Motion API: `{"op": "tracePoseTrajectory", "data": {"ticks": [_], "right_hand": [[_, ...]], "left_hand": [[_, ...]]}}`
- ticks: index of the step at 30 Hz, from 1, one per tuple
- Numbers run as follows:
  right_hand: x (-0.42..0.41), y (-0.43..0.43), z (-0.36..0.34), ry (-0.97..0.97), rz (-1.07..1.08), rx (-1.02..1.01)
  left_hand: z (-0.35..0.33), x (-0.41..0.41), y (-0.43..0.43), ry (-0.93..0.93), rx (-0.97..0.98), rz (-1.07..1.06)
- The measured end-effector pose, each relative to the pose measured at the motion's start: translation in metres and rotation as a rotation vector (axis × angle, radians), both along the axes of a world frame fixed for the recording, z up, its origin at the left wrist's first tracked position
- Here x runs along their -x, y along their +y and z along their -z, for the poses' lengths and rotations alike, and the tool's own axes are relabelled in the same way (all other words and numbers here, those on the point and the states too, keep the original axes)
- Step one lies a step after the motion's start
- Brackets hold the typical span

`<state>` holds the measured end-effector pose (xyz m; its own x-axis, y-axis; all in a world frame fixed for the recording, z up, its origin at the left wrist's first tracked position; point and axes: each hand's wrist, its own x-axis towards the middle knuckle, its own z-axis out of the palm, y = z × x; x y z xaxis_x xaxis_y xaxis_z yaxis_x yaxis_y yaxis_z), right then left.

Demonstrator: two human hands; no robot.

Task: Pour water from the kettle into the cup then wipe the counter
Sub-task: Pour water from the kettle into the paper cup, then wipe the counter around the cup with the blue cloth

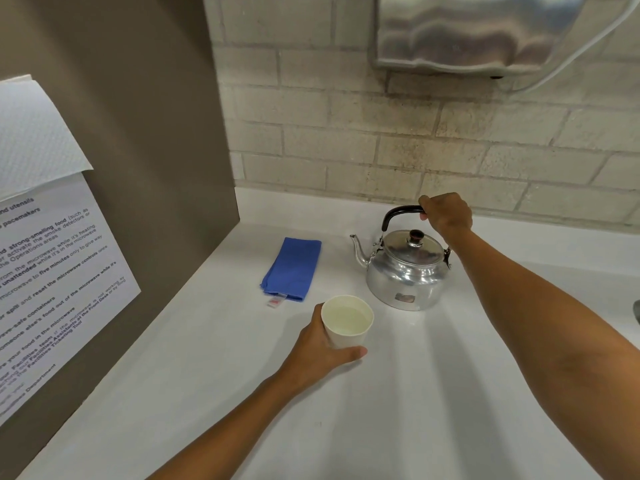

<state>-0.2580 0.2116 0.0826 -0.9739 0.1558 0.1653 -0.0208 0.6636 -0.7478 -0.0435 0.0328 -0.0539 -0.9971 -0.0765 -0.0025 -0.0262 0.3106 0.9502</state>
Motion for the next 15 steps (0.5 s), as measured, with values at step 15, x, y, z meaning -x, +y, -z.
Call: {"op": "tracePoseTrajectory", "data": {"ticks": [15], "right_hand": [[-0.091,-0.005,0.050,0.530,-0.155,-0.195]], "left_hand": [[-0.023,0.000,-0.087,0.010,0.195,-0.024]]}}
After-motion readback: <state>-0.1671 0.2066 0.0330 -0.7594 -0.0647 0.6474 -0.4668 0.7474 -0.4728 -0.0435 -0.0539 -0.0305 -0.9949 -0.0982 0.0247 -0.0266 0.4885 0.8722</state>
